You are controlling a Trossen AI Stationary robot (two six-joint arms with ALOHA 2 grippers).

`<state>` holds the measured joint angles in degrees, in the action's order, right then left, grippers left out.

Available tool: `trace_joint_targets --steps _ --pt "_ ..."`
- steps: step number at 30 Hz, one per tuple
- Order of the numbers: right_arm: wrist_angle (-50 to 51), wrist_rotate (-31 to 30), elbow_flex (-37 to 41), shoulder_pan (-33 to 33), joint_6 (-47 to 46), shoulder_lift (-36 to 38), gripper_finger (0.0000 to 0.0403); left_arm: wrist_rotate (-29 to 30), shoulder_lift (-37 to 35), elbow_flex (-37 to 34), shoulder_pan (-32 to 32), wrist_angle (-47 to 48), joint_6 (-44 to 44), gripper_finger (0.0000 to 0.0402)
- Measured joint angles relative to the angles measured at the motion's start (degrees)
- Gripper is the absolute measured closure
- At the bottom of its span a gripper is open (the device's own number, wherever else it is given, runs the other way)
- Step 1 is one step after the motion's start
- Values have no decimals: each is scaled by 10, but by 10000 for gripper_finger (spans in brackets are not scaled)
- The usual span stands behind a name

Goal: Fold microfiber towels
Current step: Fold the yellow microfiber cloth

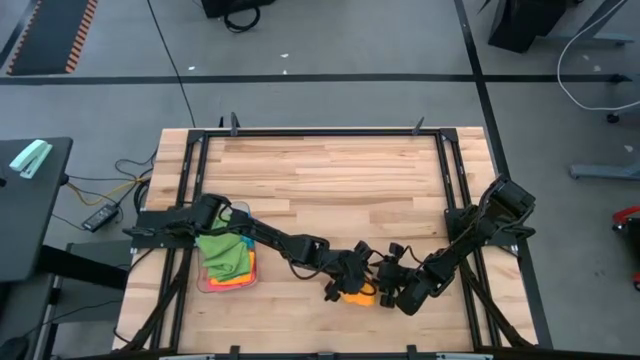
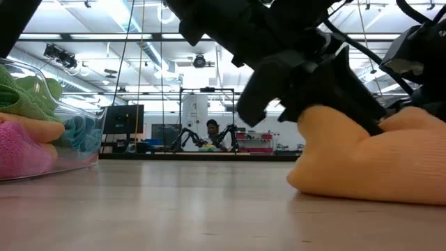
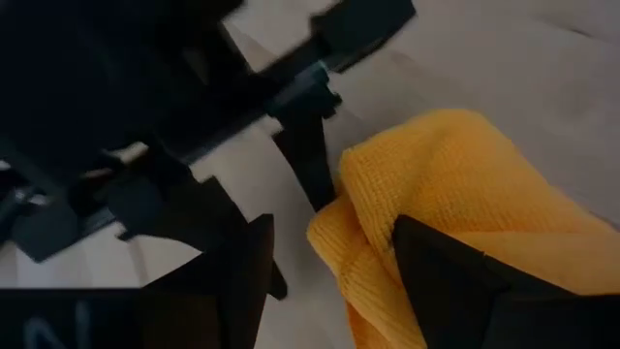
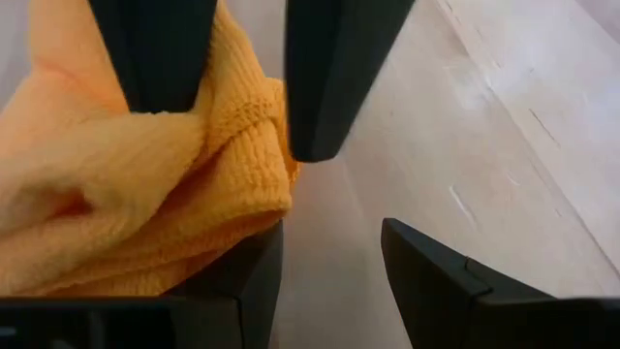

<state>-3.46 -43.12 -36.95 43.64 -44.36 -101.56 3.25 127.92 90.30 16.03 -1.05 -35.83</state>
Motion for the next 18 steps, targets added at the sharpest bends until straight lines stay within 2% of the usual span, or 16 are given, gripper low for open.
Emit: trace_joint_targets --steps 4,11,15,18 --pt "0 8 0 0 0 0 217 32 0 0 -2 -16 0 189" --pt "-2 18 0 0 9 0 217 53 9 -1 -24 -6 5 212" --pt "-1 22 0 0 11 0 217 48 9 0 -31 -7 24 221" --pt "-1 23 0 0 10 0 217 18 9 0 -32 1 38 223"
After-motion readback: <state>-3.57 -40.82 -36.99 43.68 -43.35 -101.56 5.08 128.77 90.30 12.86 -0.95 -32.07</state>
